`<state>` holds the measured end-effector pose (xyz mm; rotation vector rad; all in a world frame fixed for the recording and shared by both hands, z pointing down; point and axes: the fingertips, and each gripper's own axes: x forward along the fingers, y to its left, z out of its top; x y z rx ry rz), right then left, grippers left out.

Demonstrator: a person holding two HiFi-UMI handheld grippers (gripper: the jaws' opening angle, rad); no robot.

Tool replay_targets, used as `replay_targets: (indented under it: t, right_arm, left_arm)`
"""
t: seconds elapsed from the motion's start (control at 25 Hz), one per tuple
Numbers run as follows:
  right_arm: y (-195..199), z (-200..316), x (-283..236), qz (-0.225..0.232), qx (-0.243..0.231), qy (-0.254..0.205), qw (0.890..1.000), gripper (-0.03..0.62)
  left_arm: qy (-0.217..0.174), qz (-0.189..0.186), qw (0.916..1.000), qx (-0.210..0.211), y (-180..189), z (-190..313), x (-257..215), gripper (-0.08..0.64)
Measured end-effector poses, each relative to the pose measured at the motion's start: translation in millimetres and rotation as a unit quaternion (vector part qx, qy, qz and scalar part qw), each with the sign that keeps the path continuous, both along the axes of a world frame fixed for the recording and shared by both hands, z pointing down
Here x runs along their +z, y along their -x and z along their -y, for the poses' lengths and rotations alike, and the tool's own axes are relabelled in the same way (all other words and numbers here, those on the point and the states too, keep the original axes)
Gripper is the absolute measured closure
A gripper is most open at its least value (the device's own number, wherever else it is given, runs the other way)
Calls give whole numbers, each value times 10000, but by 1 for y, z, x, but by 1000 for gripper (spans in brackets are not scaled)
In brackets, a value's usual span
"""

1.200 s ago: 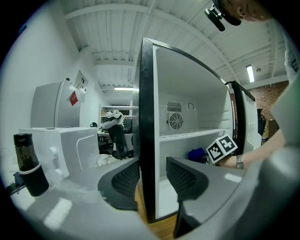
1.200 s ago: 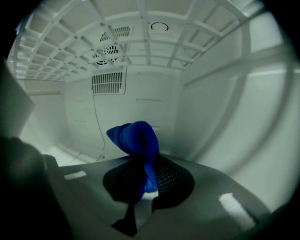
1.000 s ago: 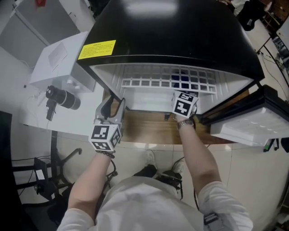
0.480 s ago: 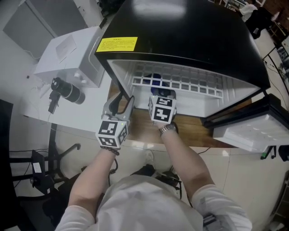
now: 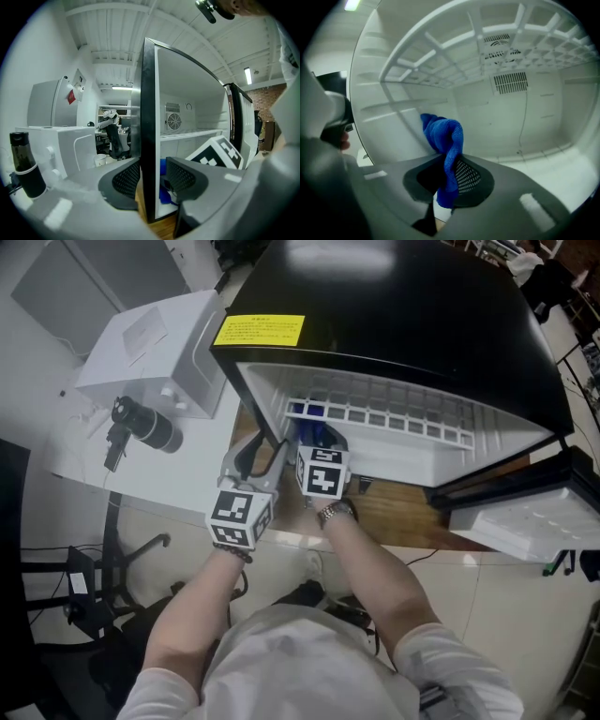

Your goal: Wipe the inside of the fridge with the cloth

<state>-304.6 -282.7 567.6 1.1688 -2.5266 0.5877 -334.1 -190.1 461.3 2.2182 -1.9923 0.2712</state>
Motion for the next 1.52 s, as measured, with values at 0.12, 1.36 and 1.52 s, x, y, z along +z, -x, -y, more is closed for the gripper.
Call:
replay_targets:
  t: [0.12, 1.36, 1.52]
  right_arm:
    - [1, -4, 21, -240, -37, 127, 9996, 554]
    - [-115, 33, 48, -944, 856, 179, 9917, 554]
    - [-141, 40, 48, -1008, 1045, 176, 9892, 554]
  left_arm:
    - [4, 9, 10000, 3, 0, 0, 0, 394]
    - [43, 51, 9998, -195, 2, 2, 3, 393]
    - [51, 50, 9997, -220, 2, 1, 2, 393]
